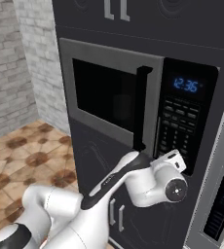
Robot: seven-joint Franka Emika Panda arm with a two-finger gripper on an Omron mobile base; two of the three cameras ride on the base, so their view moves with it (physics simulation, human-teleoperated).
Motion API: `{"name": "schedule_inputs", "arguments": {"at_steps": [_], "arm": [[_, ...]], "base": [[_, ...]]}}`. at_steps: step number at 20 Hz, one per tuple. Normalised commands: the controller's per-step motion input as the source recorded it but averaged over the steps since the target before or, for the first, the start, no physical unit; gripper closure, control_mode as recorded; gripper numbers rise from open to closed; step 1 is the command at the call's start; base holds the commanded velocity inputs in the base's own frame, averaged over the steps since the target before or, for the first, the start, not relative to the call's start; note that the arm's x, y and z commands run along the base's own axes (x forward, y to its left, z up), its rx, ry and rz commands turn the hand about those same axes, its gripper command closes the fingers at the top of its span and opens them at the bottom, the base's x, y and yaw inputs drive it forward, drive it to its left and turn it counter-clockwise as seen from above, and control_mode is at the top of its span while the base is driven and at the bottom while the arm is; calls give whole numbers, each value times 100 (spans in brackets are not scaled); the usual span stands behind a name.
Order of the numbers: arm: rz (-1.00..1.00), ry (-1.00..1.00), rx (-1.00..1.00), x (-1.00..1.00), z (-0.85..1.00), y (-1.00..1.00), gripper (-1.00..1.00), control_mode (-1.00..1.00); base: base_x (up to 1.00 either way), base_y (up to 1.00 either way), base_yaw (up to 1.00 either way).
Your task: Place the microwavable item in the microwave. Then, close the microwave door and press the start button.
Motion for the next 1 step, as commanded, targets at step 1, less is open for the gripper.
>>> {"name": "schedule_inputs", "arguments": {"at_steps": [1], "arm": [[-1, 0, 0, 11, -14, 0, -100, -100]], "base": [[0, 0, 0]]}}
